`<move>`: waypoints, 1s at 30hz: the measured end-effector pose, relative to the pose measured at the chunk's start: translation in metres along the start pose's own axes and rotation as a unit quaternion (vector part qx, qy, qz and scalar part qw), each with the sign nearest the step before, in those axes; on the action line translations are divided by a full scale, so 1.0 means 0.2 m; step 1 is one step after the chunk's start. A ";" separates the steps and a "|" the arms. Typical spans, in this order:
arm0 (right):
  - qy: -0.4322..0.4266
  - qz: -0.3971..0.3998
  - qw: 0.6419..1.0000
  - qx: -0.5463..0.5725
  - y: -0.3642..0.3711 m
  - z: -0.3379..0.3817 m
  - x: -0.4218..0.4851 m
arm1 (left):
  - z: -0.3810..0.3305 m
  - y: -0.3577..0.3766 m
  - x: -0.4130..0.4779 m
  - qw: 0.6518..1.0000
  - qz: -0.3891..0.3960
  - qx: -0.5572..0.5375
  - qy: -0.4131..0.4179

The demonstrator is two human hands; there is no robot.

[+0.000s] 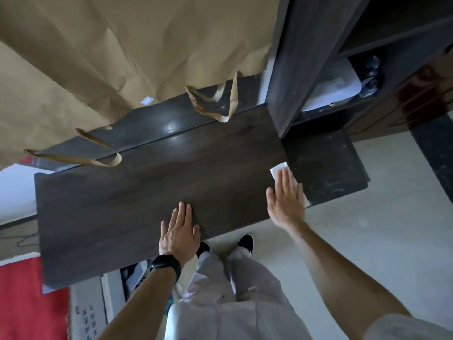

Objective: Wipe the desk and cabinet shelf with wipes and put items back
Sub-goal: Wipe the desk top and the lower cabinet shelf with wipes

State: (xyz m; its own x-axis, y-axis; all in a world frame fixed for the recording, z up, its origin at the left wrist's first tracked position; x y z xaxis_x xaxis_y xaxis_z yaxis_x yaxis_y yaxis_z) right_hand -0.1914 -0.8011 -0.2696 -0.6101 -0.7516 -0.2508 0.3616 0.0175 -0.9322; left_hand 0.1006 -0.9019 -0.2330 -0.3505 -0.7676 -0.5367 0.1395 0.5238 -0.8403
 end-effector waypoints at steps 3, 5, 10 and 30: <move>0.077 -0.008 0.996 0.037 -0.03 -0.11 0.05 | -0.13 -0.02 0.01 0.999 -0.009 0.007 0.049; 0.099 -0.019 0.994 0.038 -0.02 -0.09 0.03 | -0.21 -0.04 0.03 0.998 -0.012 0.003 0.067; 0.054 -0.026 0.998 -0.008 0.03 -0.05 -0.17 | -0.35 -0.05 0.09 0.995 -0.015 0.008 0.100; 0.066 0.001 0.998 0.006 -0.03 0.01 0.19 | -0.20 -0.08 0.21 0.991 -0.039 0.024 0.129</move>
State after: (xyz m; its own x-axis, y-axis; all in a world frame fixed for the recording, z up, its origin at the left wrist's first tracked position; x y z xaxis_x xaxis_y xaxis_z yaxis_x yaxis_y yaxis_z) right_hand -0.2142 -0.8316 -0.2736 -0.6969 -0.6581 -0.2851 0.3709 0.0096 -0.9286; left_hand 0.0459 -0.9271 -0.2386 -0.5868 -0.6814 -0.4374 0.1441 0.4437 -0.8845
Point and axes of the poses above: each hand's wrist, its own x-axis towards the middle knuckle, its own y-axis out of the palm, z = x × y, the point moved 6 cm from there along x, towards the middle knuckle, and after that the axes turned 5 degrees about -z, right-handed, at the moved point
